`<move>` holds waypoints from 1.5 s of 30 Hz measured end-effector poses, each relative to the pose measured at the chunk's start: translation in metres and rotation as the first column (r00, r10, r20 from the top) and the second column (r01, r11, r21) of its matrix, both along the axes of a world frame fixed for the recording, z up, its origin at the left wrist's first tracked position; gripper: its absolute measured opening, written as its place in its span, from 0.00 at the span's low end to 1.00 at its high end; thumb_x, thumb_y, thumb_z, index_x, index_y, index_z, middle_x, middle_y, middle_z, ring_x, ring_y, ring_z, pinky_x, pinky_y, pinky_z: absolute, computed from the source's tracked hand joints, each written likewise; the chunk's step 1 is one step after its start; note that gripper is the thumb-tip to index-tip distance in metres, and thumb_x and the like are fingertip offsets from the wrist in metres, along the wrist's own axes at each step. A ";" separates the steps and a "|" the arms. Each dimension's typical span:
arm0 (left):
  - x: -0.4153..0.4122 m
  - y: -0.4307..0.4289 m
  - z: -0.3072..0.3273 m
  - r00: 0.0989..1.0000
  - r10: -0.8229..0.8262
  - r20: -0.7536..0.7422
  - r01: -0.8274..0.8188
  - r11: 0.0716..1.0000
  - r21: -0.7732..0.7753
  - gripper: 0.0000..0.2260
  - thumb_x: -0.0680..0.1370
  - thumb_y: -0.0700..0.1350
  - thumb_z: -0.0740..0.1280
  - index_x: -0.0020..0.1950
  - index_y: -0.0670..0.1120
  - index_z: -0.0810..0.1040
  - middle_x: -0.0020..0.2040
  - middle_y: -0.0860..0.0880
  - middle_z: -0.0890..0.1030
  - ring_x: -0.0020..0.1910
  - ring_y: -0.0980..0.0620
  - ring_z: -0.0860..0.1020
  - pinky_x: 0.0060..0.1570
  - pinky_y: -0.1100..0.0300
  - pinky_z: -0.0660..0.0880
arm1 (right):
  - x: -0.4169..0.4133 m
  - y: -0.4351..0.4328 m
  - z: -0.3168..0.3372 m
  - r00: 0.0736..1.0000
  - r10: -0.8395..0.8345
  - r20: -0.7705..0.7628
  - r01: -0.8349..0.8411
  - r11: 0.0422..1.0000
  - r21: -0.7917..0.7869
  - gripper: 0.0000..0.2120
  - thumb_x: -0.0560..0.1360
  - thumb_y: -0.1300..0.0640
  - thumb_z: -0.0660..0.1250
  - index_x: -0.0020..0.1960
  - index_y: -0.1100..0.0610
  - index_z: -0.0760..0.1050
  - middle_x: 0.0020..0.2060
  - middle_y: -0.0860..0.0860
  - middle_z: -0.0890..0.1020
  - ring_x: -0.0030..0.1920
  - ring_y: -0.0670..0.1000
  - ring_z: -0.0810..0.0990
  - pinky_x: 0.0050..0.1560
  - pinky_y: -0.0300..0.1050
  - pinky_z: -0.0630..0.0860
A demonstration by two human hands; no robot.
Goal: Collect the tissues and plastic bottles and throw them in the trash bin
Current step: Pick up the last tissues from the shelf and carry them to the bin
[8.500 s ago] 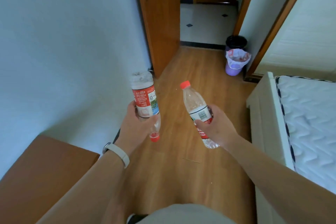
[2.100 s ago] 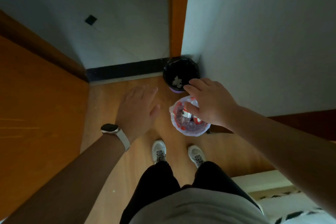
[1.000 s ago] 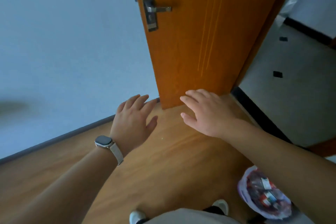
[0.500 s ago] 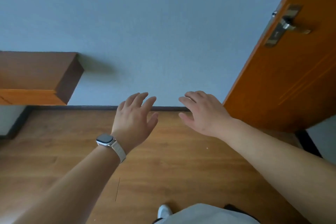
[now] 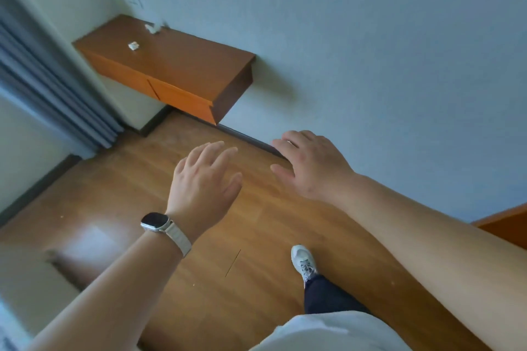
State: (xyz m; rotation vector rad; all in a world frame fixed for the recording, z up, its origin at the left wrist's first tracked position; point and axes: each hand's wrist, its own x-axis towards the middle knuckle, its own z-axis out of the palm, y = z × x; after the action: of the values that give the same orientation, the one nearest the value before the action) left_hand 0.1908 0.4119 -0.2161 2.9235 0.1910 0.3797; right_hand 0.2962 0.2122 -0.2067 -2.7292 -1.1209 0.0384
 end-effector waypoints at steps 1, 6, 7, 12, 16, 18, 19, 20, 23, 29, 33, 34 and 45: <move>0.004 0.006 0.000 0.999 0.037 -0.010 -0.037 0.999 0.006 0.21 0.77 0.53 0.67 0.69 0.51 0.74 0.69 0.48 0.74 0.70 0.45 0.68 0.66 0.44 0.67 | 0.011 0.010 -0.003 0.999 0.032 0.003 -0.033 0.999 0.008 0.29 0.75 0.39 0.49 0.65 0.55 0.72 0.57 0.52 0.76 0.55 0.57 0.74 0.52 0.54 0.72; 0.048 0.030 0.000 0.983 0.179 -0.028 -0.178 0.983 0.043 0.20 0.77 0.53 0.67 0.68 0.51 0.74 0.68 0.49 0.75 0.70 0.46 0.69 0.65 0.45 0.67 | 0.077 0.051 -0.008 0.989 0.143 -0.022 -0.142 0.988 0.054 0.29 0.75 0.38 0.48 0.65 0.55 0.71 0.58 0.52 0.75 0.56 0.56 0.73 0.54 0.53 0.71; 0.059 0.032 0.003 0.979 0.201 -0.033 -0.199 0.979 0.051 0.20 0.77 0.53 0.67 0.68 0.51 0.74 0.68 0.49 0.75 0.70 0.46 0.68 0.65 0.45 0.67 | 0.091 0.056 -0.006 0.987 0.157 -0.024 -0.155 0.986 0.061 0.29 0.75 0.38 0.48 0.65 0.54 0.71 0.58 0.51 0.75 0.56 0.56 0.72 0.54 0.53 0.71; 0.117 0.042 0.018 0.951 0.307 -0.029 -0.304 0.950 0.069 0.20 0.78 0.54 0.66 0.69 0.52 0.73 0.69 0.49 0.74 0.71 0.46 0.68 0.67 0.44 0.66 | 0.164 0.079 0.003 0.968 0.248 -0.027 -0.245 0.967 0.074 0.29 0.75 0.38 0.49 0.66 0.54 0.72 0.59 0.51 0.75 0.57 0.56 0.73 0.55 0.52 0.69; 0.140 0.056 0.025 0.912 0.409 -0.019 -0.408 0.911 0.054 0.21 0.78 0.55 0.65 0.70 0.52 0.72 0.71 0.50 0.72 0.72 0.47 0.66 0.68 0.44 0.64 | 0.202 0.112 0.012 0.926 0.377 0.032 -0.378 0.925 0.043 0.27 0.76 0.40 0.50 0.64 0.55 0.73 0.56 0.52 0.77 0.55 0.57 0.74 0.52 0.54 0.72; 0.142 0.063 0.024 0.890 0.454 -0.044 -0.453 0.891 0.033 0.20 0.79 0.55 0.64 0.70 0.52 0.72 0.71 0.51 0.71 0.73 0.48 0.64 0.69 0.44 0.63 | 0.211 0.131 0.017 0.901 0.433 0.031 -0.434 0.900 0.038 0.25 0.77 0.40 0.52 0.64 0.55 0.73 0.57 0.52 0.76 0.56 0.56 0.74 0.53 0.55 0.73; 0.141 0.068 0.024 0.881 0.472 -0.048 -0.471 0.882 0.031 0.20 0.78 0.55 0.64 0.70 0.52 0.72 0.72 0.51 0.71 0.73 0.48 0.64 0.69 0.45 0.63 | 0.214 0.140 0.019 0.889 0.457 0.029 -0.458 0.888 0.039 0.25 0.77 0.40 0.52 0.65 0.55 0.72 0.58 0.52 0.76 0.57 0.56 0.74 0.54 0.55 0.73; 0.138 0.072 0.023 0.875 0.482 -0.047 -0.481 0.876 0.037 0.20 0.78 0.54 0.64 0.69 0.53 0.72 0.71 0.51 0.71 0.73 0.48 0.64 0.69 0.45 0.63 | 0.216 0.146 0.019 0.880 0.474 0.038 -0.476 0.878 0.044 0.25 0.78 0.41 0.52 0.65 0.55 0.72 0.59 0.52 0.76 0.58 0.56 0.74 0.54 0.54 0.73; 0.132 0.093 0.023 0.855 0.518 -0.034 -0.517 0.855 0.041 0.20 0.78 0.54 0.65 0.69 0.53 0.72 0.71 0.51 0.72 0.73 0.47 0.65 0.68 0.44 0.63 | 0.225 0.170 0.022 0.856 0.515 0.048 -0.517 0.855 0.047 0.24 0.78 0.41 0.53 0.66 0.55 0.72 0.61 0.52 0.75 0.59 0.55 0.73 0.56 0.54 0.73; 0.118 0.151 0.012 0.819 0.573 -0.029 -0.571 0.819 0.052 0.20 0.78 0.54 0.66 0.69 0.52 0.72 0.70 0.50 0.72 0.72 0.47 0.66 0.67 0.46 0.64 | 0.228 0.236 0.019 0.813 0.581 0.025 -0.582 0.813 0.027 0.25 0.77 0.41 0.52 0.66 0.55 0.72 0.62 0.52 0.75 0.60 0.55 0.73 0.57 0.54 0.73; 0.114 0.214 0.007 0.814 0.581 -0.016 -0.579 0.813 0.066 0.20 0.78 0.55 0.64 0.69 0.52 0.73 0.70 0.50 0.73 0.72 0.47 0.67 0.67 0.45 0.65 | 0.232 0.294 0.017 0.809 0.587 0.030 -0.587 0.810 -0.004 0.26 0.78 0.41 0.52 0.67 0.54 0.71 0.64 0.52 0.74 0.62 0.55 0.72 0.59 0.54 0.73; 0.114 0.232 0.006 0.814 0.581 -0.013 -0.579 0.812 0.068 0.20 0.78 0.55 0.65 0.69 0.51 0.73 0.70 0.50 0.73 0.72 0.46 0.67 0.67 0.45 0.65 | 0.232 0.311 0.016 0.812 0.583 0.034 -0.583 0.812 -0.008 0.26 0.78 0.41 0.52 0.68 0.54 0.71 0.65 0.52 0.74 0.63 0.55 0.72 0.60 0.54 0.72; 0.109 0.429 0.008 0.835 0.549 0.039 -0.550 0.834 0.039 0.20 0.76 0.53 0.69 0.67 0.50 0.75 0.68 0.48 0.76 0.70 0.44 0.70 0.65 0.43 0.69 | 0.218 0.491 0.027 0.848 0.524 0.084 -0.521 0.852 -0.053 0.26 0.79 0.40 0.51 0.70 0.52 0.69 0.67 0.50 0.73 0.66 0.53 0.70 0.63 0.52 0.71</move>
State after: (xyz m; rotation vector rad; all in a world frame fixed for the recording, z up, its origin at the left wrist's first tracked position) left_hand 0.3002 0.8406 -0.2084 2.8535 1.0483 0.5060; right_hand 0.5140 0.7028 -0.1798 -2.3772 -1.8744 -0.0010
